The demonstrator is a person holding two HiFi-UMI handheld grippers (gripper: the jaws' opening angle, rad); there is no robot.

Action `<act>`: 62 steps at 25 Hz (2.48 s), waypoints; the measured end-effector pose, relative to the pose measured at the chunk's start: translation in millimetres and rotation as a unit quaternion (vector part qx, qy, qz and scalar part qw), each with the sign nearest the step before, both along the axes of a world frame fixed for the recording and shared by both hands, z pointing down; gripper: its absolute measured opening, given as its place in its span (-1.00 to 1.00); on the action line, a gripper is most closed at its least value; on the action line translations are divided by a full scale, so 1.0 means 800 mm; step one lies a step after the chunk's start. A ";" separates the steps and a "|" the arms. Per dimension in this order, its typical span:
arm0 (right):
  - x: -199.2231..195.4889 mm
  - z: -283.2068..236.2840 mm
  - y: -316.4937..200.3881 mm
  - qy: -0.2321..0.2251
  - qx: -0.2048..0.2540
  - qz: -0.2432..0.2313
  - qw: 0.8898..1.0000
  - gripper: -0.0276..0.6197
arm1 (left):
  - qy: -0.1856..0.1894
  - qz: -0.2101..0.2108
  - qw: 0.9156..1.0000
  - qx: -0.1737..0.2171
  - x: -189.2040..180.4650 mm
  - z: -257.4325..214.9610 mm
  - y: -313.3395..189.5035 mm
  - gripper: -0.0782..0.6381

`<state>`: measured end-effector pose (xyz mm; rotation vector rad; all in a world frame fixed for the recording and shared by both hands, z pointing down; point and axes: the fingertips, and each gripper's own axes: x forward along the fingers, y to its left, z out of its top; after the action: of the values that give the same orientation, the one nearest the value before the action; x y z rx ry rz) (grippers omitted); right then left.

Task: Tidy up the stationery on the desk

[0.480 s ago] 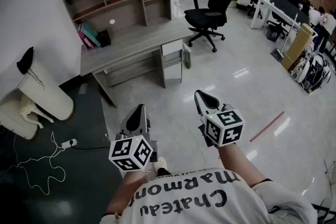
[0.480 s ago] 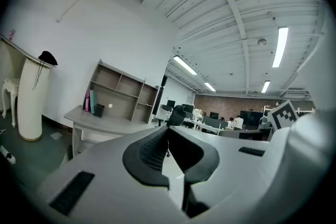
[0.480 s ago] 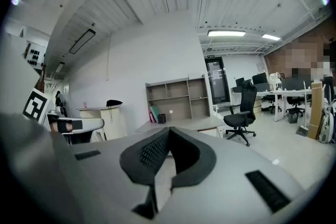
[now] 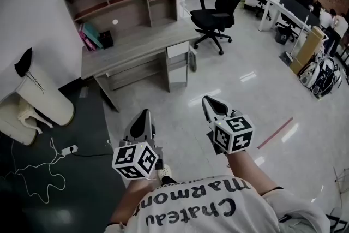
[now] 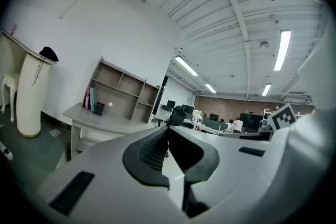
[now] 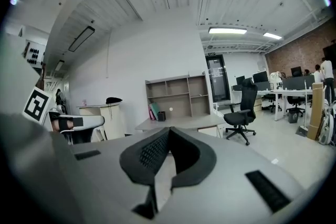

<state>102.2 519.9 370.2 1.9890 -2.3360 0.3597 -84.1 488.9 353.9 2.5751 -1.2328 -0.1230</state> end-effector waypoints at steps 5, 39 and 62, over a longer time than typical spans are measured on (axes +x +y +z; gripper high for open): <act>-0.008 -0.007 -0.036 -0.025 0.015 0.001 1.000 -0.88 | 0.005 0.008 1.000 0.000 -0.008 0.001 -0.031 -0.74; -0.106 0.011 -0.287 -0.043 -0.027 0.018 0.999 -0.88 | 0.023 0.062 0.997 -0.030 -0.120 0.007 -0.278 -0.74; -0.045 0.011 -0.437 -0.051 -0.029 -0.022 0.998 -0.88 | 0.017 0.026 0.999 -0.008 -0.053 -0.011 -0.421 -0.74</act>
<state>66.0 169.9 379.1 1.9347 -2.3947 0.5305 -126.5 152.0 345.4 2.5773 -1.1499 -0.1450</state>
